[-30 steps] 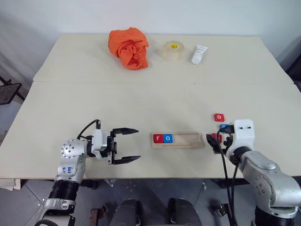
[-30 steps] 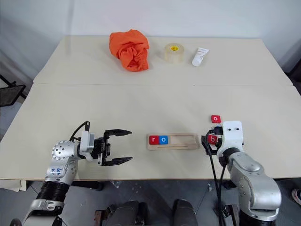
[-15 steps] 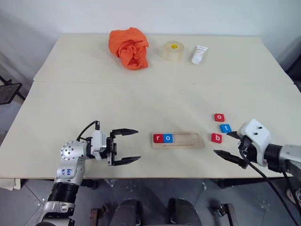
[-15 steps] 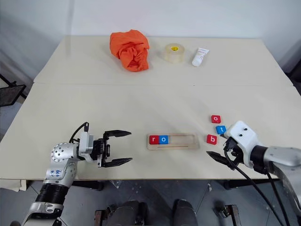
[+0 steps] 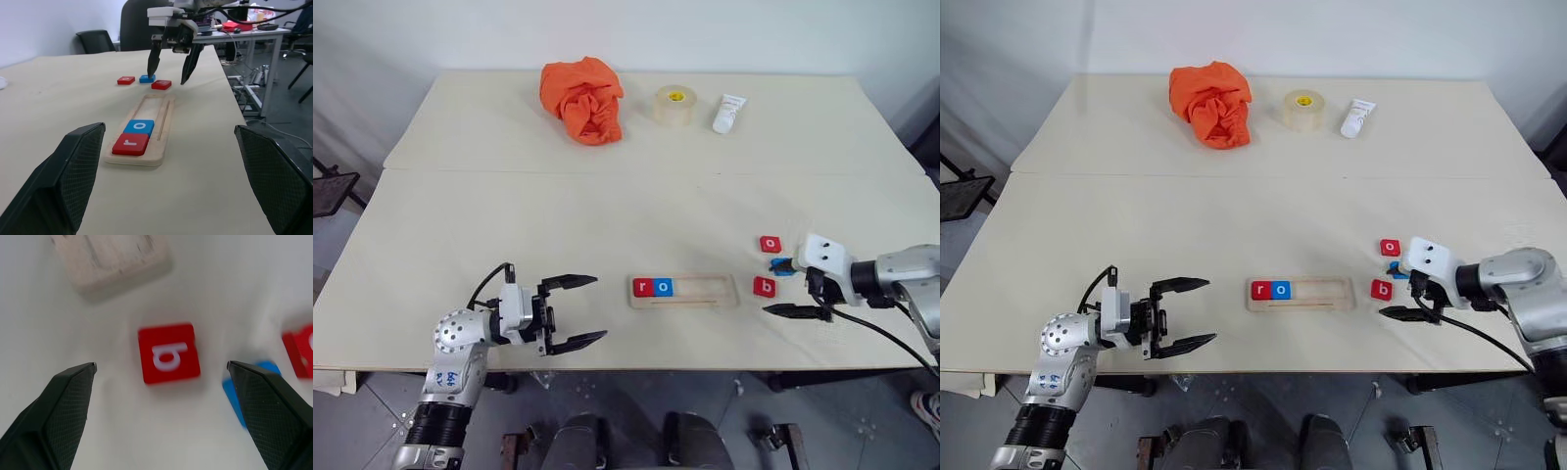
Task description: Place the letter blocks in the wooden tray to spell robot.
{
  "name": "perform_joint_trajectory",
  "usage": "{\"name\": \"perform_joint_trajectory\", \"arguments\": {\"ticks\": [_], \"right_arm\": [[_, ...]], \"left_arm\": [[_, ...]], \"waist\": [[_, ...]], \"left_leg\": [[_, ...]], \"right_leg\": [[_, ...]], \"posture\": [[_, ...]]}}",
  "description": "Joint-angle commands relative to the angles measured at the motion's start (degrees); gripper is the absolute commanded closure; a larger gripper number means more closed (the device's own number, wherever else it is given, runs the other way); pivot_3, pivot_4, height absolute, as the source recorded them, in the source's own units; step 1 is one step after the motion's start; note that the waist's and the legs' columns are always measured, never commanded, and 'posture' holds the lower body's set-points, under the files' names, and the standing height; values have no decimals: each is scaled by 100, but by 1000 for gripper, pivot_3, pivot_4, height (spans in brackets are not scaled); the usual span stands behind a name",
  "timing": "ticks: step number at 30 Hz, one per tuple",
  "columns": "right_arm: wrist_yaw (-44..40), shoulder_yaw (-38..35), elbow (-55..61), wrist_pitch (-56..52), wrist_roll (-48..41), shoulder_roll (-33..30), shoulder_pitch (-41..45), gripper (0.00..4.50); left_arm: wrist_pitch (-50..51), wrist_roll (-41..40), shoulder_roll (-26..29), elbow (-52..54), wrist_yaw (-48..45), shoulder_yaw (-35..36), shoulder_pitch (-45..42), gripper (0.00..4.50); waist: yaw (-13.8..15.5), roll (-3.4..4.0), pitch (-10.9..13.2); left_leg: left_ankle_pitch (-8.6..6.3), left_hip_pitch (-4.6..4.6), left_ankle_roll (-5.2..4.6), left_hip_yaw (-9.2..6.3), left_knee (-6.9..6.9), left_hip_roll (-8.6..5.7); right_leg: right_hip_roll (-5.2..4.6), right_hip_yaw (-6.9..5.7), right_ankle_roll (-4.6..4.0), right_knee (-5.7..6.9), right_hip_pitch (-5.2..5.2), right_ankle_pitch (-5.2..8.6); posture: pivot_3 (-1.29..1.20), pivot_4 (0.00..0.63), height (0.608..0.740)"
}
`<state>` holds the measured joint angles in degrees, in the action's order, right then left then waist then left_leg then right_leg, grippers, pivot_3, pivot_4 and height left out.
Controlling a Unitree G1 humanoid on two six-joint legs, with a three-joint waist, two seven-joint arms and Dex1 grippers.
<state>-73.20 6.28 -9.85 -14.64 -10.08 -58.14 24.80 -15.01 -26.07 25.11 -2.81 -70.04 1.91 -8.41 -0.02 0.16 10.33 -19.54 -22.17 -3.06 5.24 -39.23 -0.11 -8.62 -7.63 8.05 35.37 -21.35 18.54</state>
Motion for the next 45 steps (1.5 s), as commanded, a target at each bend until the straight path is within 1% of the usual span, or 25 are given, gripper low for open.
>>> {"name": "perform_joint_trajectory", "arguments": {"ticks": [1,9,14,17,24,25,30,32,35,37,41,45], "right_arm": [[-146,23,-33,90,67,41,107,22],[-187,210,-134,36,295,79,187,22],[-133,273,-396,111,451,124,349,22],[-139,300,-480,100,539,140,395,617],[-31,197,-253,36,557,149,306,2923],[-6,170,-129,-17,549,129,280,3039],[-35,-6,575,-493,298,105,333,3035],[-69,23,1062,-958,184,106,554,3035],[-182,274,1674,-1747,93,128,965,3035],[-203,553,1819,-2185,173,194,1247,3035],[-169,1094,2060,-2541,272,513,1708,3035],[-160,1418,2013,-2646,341,713,2006,3035]], "left_arm": [[-16,-61,88,301,136,109,135,0],[-34,-66,133,400,267,97,235,0],[-43,-55,142,384,295,91,223,0],[-55,-46,135,367,311,82,203,0],[-89,-45,132,303,271,65,156,0],[-91,-53,137,282,246,63,143,0],[-117,-66,159,70,88,64,1,0],[-155,-59,173,-107,-16,75,-114,0],[-237,-43,166,-379,-134,68,-310,0],[-295,-34,149,-531,-197,60,-417,0],[-396,-20,113,-745,-283,35,-567,0],[-456,-1,77,-889,-316,19,-681,0]], "waist": [[14,0,0],[9,0,0],[9,0,0],[11,0,0],[6,0,0],[6,0,0],[0,1,0],[1,1,0],[-2,8,4],[-7,8,4],[-8,4,2],[6,4,2]], "left_leg": [[0,0,0,-2,-1,-1],[0,0,0,-1,-2,-4],[0,0,0,-1,-2,-4],[0,0,0,-1,-3,-4],[0,2,0,-1,-9,-3],[0,2,0,-1,-10,-3],[0,1,0,0,-11,-2],[0,1,0,0,-11,-2],[0,-5,0,2,-11,-3],[1,-4,2,-2,-12,1],[-1,-4,2,-6,-11,-3],[-1,-11,2,-8,-12,-6]], "right_leg": [[-1,-1,0,2,0,0],[-3,0,0,2,0,0],[-3,0,0,3,1,0],[-3,-1,0,5,1,0],[-3,0,0,5,6,0],[-3,0,0,5,7,0],[-2,0,0,7,3,0],[-2,1,0,8,2,0],[-3,3,0,12,-9,0],[-1,1,0,15,-9,0],[-3,1,-1,17,-8,0],[-4,-2,-1,18,-13,0]], "posture": [[0,150,740],[0,150,740],[0,150,740],[0,150,740],[0,150,740],[0,150,740],[0,150,740],[0,150,740],[0,150,740],[0,150,740],[0,150,740],[0,150,740]]}}
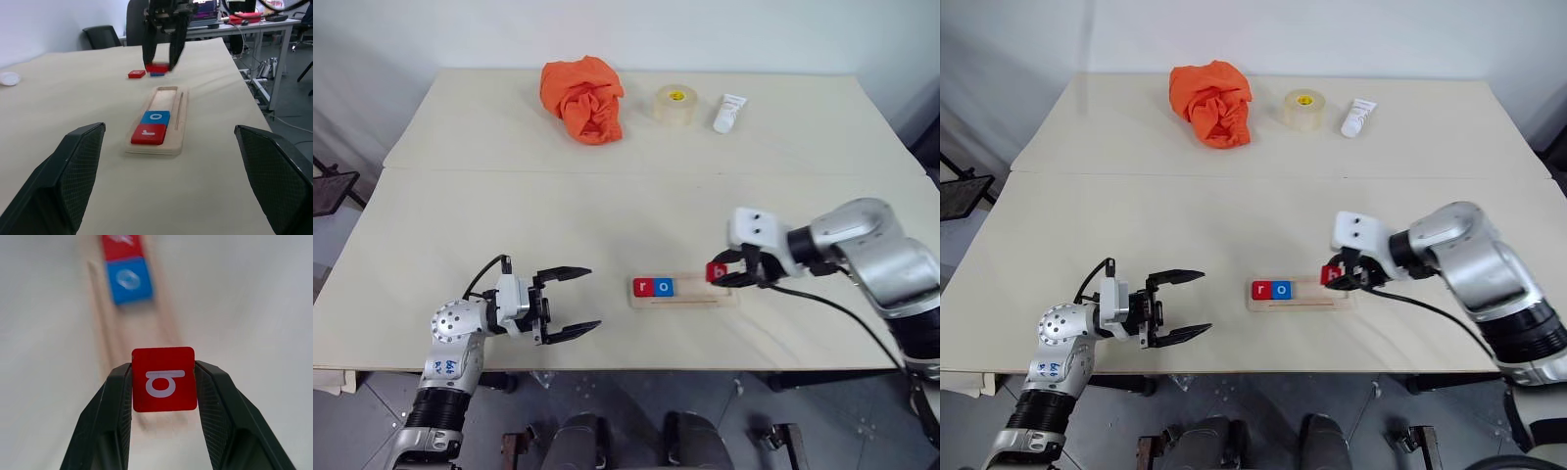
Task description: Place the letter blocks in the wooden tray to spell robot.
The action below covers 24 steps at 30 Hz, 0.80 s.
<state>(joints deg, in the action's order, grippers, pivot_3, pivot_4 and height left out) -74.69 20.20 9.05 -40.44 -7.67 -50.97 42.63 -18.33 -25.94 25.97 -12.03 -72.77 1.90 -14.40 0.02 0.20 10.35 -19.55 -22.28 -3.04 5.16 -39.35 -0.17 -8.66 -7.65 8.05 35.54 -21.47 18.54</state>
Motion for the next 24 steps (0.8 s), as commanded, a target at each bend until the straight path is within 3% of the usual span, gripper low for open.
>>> {"name": "perform_joint_trajectory", "arguments": {"ticks": [1,8,24], "right_arm": [[38,181,76,-66,183,106,330,3035],[155,681,-46,-229,481,508,669,3035],[98,962,-32,-231,707,637,645,3035]], "left_arm": [[-144,-10,-21,22,-47,17,-91,0],[-201,-4,-65,140,43,13,-12,0],[-231,28,-93,248,234,-9,82,0]], "waist": [[-3,0,0],[-23,0,0],[-22,0,0]], "left_leg": [[0,-1,0,-1,-2,-1],[0,-1,0,0,-1,1],[0,-1,0,-2,-2,0]], "right_leg": [[0,0,0,1,0,0],[2,-2,0,6,-4,0],[1,-2,0,8,-3,0]], "posture": [[0,150,740],[0,150,740],[0,150,740]]}}
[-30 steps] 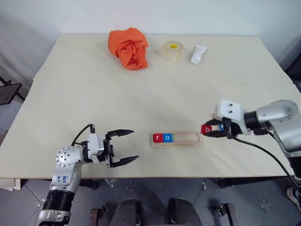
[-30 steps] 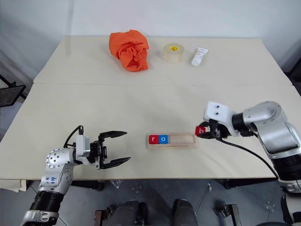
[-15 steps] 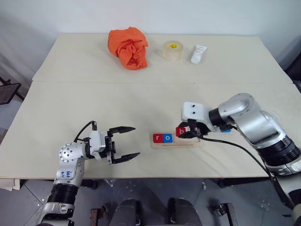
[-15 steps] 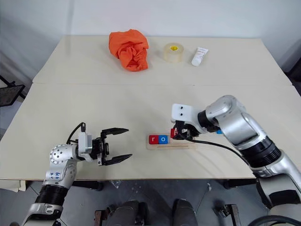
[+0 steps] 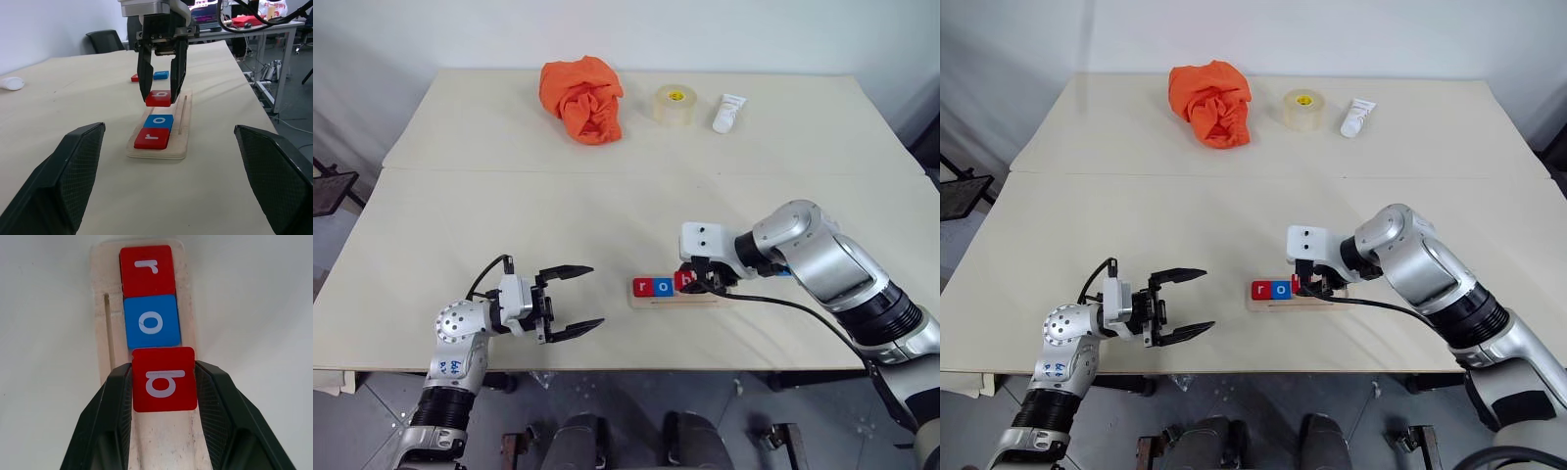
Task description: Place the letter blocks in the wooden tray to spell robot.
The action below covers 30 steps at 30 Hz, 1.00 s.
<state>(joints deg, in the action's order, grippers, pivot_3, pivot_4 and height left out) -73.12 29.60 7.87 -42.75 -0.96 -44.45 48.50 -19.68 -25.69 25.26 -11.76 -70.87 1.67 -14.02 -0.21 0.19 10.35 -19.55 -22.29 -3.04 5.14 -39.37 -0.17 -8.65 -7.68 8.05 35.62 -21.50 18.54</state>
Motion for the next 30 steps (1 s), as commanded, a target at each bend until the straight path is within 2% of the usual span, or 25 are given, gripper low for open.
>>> {"name": "perform_joint_trajectory", "arguments": {"ticks": [1,10,17,20,26,30], "right_arm": [[-78,42,102,10,49,-28,44,3035],[-93,30,244,-58,58,-34,-1,69],[-70,-87,517,-247,-53,-112,-119,30],[-55,-404,752,-368,-298,-208,-307,30],[323,-1864,1036,-497,-1032,-397,-1181,30],[736,-2758,875,-187,-1194,-502,-1800,30]], "left_arm": [[-99,8,-27,226,58,9,45,0],[-129,23,-37,222,101,8,49,0],[-143,20,-52,204,89,-15,34,0],[-150,29,-80,174,87,-42,-16,0],[-180,38,-116,19,67,-54,-120,0],[-176,75,-178,-70,116,-63,-221,0]], "waist": [[1,0,0],[-1,0,0],[1,0,0],[15,0,0],[14,-1,0],[30,-2,0]], "left_leg": [[0,0,0,0,0,0],[0,0,0,0,0,0],[0,0,0,-1,0,0],[0,0,0,-1,0,0],[0,-1,0,-2,-1,-2],[0,-1,0,-2,-1,-2]], "right_leg": [[0,0,0,0,0,0],[0,0,0,0,0,0],[0,-1,0,0,0,0],[0,0,0,0,0,0],[0,0,0,0,3,0],[0,0,0,0,3,0]], "posture": [[0,150,740],[0,150,740],[0,150,740],[0,150,740],[0,150,740],[0,150,740]]}}
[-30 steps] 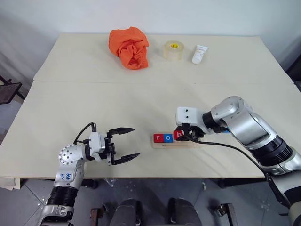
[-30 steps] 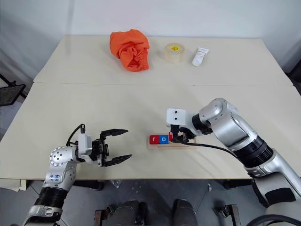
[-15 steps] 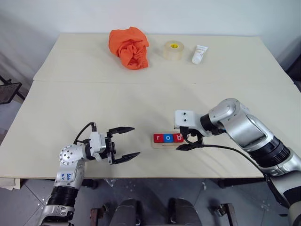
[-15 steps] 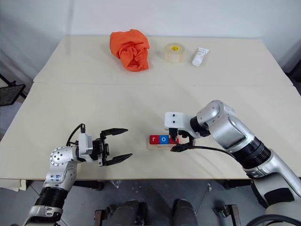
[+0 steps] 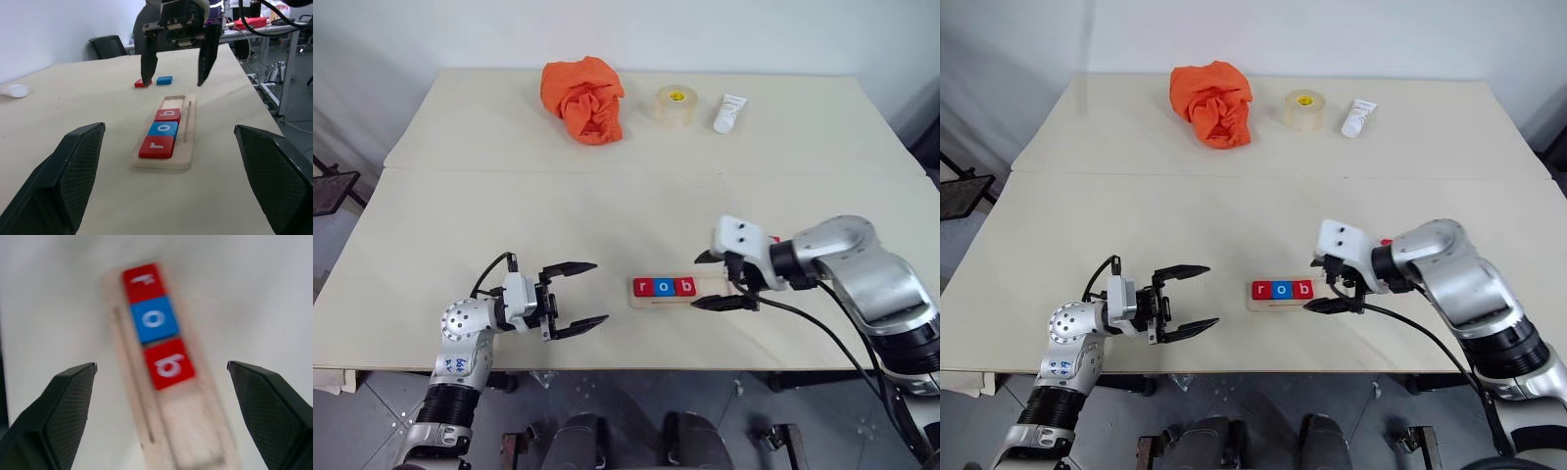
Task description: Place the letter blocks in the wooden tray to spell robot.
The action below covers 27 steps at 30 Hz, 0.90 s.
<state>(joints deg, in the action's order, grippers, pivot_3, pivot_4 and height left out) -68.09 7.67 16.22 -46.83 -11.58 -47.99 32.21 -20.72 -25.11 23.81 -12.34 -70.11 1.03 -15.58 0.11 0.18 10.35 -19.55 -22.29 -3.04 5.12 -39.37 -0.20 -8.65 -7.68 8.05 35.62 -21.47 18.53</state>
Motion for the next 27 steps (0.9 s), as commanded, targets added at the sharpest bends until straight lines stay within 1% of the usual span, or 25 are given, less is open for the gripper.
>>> {"name": "perform_joint_trajectory", "arguments": {"ticks": [1,2,3,5,8,10,15,19,27], "right_arm": [[305,-847,-37,304,-196,-176,-388,30],[355,-1029,-91,359,-257,-199,-532,30],[399,-1622,-338,662,-357,-200,-896,30],[442,-2392,-684,1075,-488,-246,-1415,30],[271,-2980,-1099,1735,-577,-370,-2010,30],[158,-3347,-1321,1917,-812,-358,-2238,30],[170,-3591,-1714,2251,-909,-471,-2479,30],[-78,-3894,-2048,2631,-1007,-560,-2925,30],[35,-3891,-2074,2645,-1134,-614,-3087,30]], "left_arm": [[-62,25,-48,-23,56,2,-97,0],[-55,30,-58,-35,63,6,-122,0],[-35,34,-81,-49,81,2,-161,0],[-13,40,-111,-79,95,-5,-209,0],[-5,38,-126,-158,50,-20,-268,0],[-2,43,-141,-213,35,-28,-320,0],[-16,38,-142,-315,2,-21,-408,0],[-38,17,-106,-425,-83,-2,-479,0],[-25,5,-60,-457,-161,45,-484,0]], "waist": [[2,0,0],[3,0,0],[23,-1,0],[101,-4,-1],[131,-4,-1],[128,-4,-1],[103,-3,-2],[142,-3,-2],[124,-3,-2]], "left_leg": [[0,0,0,3,0,-1],[0,0,0,2,0,-1],[0,0,0,1,0,0],[0,0,0,-2,0,-1],[-1,2,-4,9,0,-4],[-1,3,-4,14,0,-3],[0,11,-2,22,0,4],[0,10,-3,18,1,2],[0,12,-5,17,-2,2]], "right_leg": [[-1,2,0,-1,0,0],[-1,1,0,-1,0,0],[0,0,1,0,0,0],[0,-4,1,-1,4,0],[-1,2,4,-6,5,-2],[0,3,4,-7,5,-2],[3,9,4,-6,7,-2],[3,7,4,-6,7,-2],[1,8,5,-8,12,-2]], "posture": [[0,150,740],[0,150,740],[0,150,740],[0,150,740],[0,150,740],[0,150,740],[0,150,740],[0,150,740],[0,150,740]]}}
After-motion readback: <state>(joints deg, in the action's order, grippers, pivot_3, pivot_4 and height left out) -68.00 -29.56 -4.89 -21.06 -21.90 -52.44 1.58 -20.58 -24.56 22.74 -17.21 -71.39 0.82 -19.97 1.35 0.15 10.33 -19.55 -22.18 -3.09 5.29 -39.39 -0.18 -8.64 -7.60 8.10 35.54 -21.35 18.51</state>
